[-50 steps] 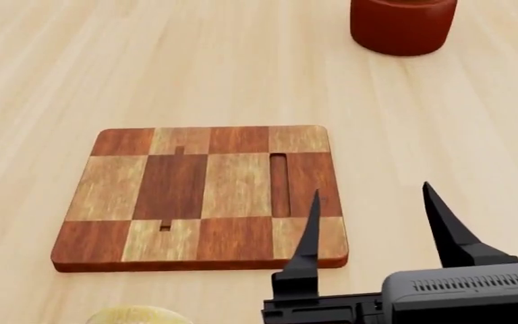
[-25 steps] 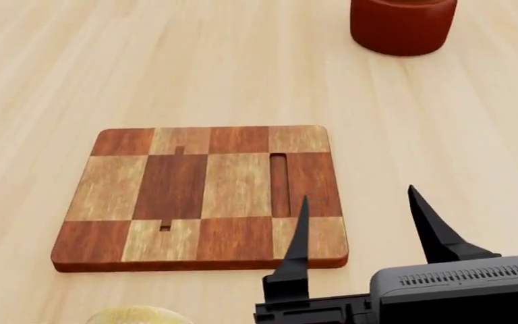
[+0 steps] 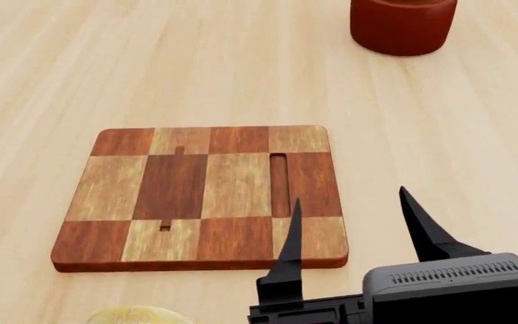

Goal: Place the bread and cheese on the cutting board.

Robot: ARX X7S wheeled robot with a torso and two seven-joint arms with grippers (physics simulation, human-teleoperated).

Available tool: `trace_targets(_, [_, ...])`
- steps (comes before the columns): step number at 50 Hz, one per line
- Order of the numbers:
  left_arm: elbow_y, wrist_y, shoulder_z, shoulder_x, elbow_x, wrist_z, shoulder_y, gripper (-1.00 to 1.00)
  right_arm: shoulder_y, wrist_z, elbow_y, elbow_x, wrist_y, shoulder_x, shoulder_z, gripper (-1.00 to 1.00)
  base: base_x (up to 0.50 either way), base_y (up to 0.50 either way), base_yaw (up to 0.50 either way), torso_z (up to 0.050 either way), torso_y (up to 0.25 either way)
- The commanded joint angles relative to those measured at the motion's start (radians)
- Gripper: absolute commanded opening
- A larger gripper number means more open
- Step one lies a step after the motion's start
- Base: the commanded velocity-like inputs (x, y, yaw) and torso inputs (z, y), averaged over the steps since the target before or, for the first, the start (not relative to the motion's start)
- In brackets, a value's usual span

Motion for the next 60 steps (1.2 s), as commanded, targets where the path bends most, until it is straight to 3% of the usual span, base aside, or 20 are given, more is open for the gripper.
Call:
trace_targets(1, [-0.003, -0.035, 0.024, 0.053, 0.052, 0.035, 0.026, 1.00, 0.002, 0.004, 0.004, 0.006, -0.001, 0.004, -0.007, 1.00, 0.00, 0.00, 0.00, 0.000, 0.000])
trace_targets(26, [-0.058, -0.124, 0.067, 0.210, 0.278, 0.146, 0.107, 1.00, 0.002, 0.009, 0.011, 0.023, -0.013, 0.013, -0.010, 1.00, 0.00, 0.00, 0.00, 0.000, 0.000])
trace_targets(43, [-0.079, -0.156, 0.114, 0.252, 0.365, 0.203, 0.117, 1.00, 0.006, 0.018, 0.010, 0.028, -0.014, 0.019, -0.020, 1.00, 0.00, 0.00, 0.00, 0.000, 0.000])
trace_targets(44, [-0.080, -0.155, 0.112, 0.255, 0.375, 0.203, 0.120, -1.00, 0.006, 0.018, 0.010, 0.029, -0.015, 0.019, -0.019, 1.00, 0.00, 0.00, 0.00, 0.000, 0.000])
trace_targets(54, [-0.067, -0.143, 0.077, 0.257, 0.435, 0.200, 0.132, -1.00, 0.007, 0.022, 0.008, 0.034, -0.015, 0.023, -0.023, 1.00, 0.00, 0.00, 0.00, 0.000, 0.000])
trace_targets(60, [-0.023, -0.094, -0.011, 0.245, 0.486, 0.173, 0.112, -1.00, 0.007, 0.026, 0.007, 0.037, -0.017, 0.024, -0.024, 1.00, 0.00, 0.00, 0.00, 0.000, 0.000])
